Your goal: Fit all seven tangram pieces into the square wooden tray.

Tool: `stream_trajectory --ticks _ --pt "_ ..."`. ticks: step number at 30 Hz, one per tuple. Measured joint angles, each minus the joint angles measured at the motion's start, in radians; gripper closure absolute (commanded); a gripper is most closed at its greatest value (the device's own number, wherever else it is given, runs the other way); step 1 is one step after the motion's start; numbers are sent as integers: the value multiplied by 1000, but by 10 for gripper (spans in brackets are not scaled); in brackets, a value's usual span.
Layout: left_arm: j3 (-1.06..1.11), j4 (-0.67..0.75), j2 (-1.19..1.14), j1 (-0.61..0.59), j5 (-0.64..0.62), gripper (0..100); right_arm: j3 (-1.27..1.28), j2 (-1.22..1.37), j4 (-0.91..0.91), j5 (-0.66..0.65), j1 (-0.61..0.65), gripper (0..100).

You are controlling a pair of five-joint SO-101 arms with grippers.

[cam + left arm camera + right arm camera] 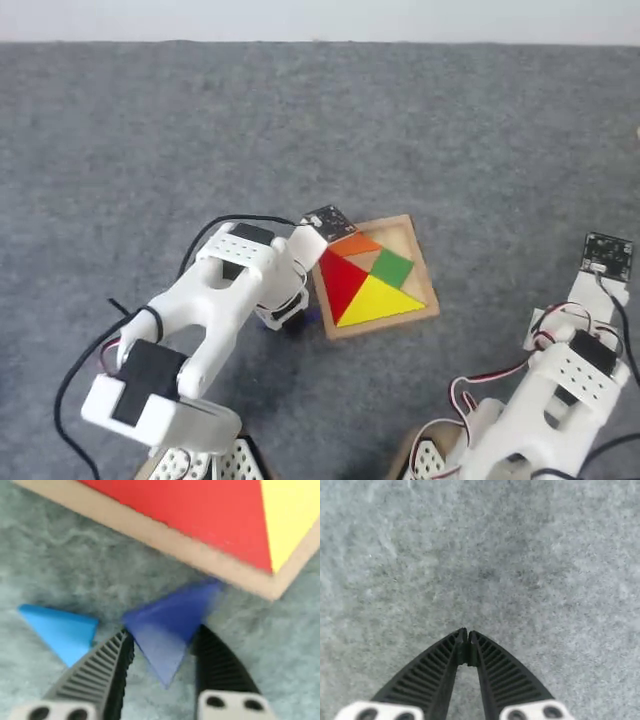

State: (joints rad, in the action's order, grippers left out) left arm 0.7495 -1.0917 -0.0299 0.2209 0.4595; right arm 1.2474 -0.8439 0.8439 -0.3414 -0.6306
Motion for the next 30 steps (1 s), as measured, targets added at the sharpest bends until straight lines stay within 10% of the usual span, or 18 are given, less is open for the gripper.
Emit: stream_trajectory --ticks 30 --pt "3 -87 362 -9 -37 804 0 0 0 0 0 985"
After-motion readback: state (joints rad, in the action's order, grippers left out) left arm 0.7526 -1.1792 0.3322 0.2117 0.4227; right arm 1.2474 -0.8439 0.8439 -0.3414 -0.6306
